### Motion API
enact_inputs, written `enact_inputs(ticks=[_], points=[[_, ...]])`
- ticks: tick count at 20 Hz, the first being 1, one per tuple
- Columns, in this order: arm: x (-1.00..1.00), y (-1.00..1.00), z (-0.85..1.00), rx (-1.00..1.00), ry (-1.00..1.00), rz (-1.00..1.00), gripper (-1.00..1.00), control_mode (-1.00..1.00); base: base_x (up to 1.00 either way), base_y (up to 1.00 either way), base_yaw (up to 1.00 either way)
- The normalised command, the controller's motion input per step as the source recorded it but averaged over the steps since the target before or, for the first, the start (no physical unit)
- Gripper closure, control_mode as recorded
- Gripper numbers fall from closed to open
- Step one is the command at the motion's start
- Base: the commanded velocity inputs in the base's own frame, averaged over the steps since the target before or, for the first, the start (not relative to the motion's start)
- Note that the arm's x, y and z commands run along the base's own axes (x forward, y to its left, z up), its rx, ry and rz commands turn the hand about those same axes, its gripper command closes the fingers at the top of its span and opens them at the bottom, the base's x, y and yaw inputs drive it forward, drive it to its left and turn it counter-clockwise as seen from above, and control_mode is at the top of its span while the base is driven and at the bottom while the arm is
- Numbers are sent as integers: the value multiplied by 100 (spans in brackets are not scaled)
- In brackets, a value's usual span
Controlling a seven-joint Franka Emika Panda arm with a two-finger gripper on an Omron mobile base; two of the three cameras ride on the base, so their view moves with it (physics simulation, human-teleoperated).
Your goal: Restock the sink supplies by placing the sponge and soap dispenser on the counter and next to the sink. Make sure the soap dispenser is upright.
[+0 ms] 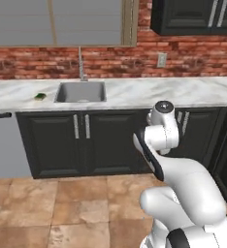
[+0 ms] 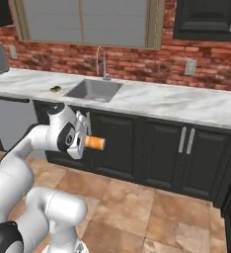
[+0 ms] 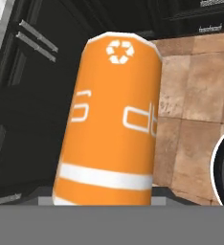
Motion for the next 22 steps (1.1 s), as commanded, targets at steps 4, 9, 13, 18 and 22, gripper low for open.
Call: enact_inputs(ticks=[4,9,13,18,22], points=[[0,0,0,0,0,0,100,100,100,29,-9],[0,0,0,0,0,0,100,100,100,49,-13],[0,0,0,0,0,0,100,100,100,48,-14],[0,0,0,0,0,0,100,100,100,5,-10],[16,0,0,3,4,-3,100,-100,50,0,-6]])
